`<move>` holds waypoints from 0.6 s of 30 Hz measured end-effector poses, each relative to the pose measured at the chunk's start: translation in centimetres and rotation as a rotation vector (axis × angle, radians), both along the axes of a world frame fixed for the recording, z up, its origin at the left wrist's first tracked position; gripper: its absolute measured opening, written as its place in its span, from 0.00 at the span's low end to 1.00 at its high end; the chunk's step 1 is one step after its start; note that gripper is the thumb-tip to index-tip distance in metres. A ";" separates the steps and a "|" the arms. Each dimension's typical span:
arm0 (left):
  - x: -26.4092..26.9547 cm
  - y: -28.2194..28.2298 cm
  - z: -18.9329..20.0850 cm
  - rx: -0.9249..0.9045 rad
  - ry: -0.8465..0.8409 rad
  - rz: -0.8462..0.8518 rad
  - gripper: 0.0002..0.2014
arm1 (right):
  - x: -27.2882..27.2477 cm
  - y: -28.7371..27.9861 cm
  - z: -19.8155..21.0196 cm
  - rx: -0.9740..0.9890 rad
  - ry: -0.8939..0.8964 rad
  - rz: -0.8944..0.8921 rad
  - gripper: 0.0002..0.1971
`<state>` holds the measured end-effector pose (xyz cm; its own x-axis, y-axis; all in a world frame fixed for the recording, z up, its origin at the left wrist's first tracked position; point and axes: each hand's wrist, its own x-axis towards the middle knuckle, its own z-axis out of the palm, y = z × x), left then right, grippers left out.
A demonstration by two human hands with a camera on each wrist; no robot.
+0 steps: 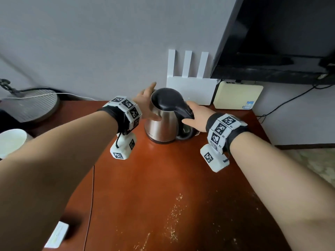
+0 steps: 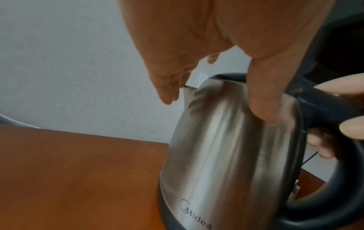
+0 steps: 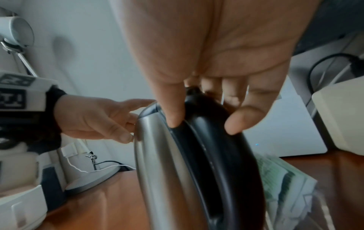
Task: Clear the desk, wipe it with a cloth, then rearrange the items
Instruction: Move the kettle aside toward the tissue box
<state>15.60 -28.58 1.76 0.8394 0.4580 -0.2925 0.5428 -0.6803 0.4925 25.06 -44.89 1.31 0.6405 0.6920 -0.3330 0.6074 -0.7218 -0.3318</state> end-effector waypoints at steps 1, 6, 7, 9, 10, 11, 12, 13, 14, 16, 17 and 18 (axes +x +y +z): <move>0.5 0.1 -0.1 -0.007 0.007 0.008 0.59 | 0.3 0.0 -0.3 -0.006 0.018 0.012 0.32; 1.6 0.8 -0.7 -0.058 0.060 -0.004 0.60 | 1.4 0.2 -1.1 0.037 0.107 0.034 0.40; 1.6 0.8 -1.0 -0.073 0.062 0.006 0.58 | 1.5 0.1 -1.2 0.043 0.114 0.040 0.40; 1.4 0.7 -1.3 -0.115 0.022 0.045 0.55 | 1.6 0.0 -1.3 0.057 0.126 0.056 0.40; 1.3 0.8 -1.5 -0.143 -0.009 0.066 0.54 | 1.5 0.0 -1.2 0.068 0.131 0.065 0.40; 1.0 0.8 -1.5 -0.178 -0.041 0.081 0.53 | 1.5 0.1 -1.1 0.081 0.130 0.078 0.39; 0.6 0.9 -1.4 -0.218 -0.068 0.096 0.52 | 1.4 0.3 -0.9 0.096 0.127 0.094 0.39; 0.2 1.1 -1.3 -0.258 -0.096 0.110 0.51 | 1.2 0.6 -0.6 0.112 0.121 0.114 0.39; -0.4 1.3 -1.0 -0.294 -0.123 0.124 0.50 | 1.0 1.0 -0.3 0.126 0.115 0.136 0.39; -1.9 1.8 -0.2 -0.369 -0.189 0.157 0.47 | 0.4 2.0 0.4 0.145 0.108 0.172 0.39; -2.7 2.1 0.4 -0.398 -0.226 0.173 0.46 | -0.1 2.6 0.7 0.156 0.109 0.188 0.39; -3.6 2.5 1.0 -0.408 -0.257 0.192 0.45 | -0.6 3.2 1.1 0.170 0.109 0.205 0.39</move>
<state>11.98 -26.09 2.75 0.8198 0.5026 -0.2744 0.4653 -0.3054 0.8308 24.44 -41.71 2.40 0.4483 0.8550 -0.2607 0.6889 -0.5163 -0.5087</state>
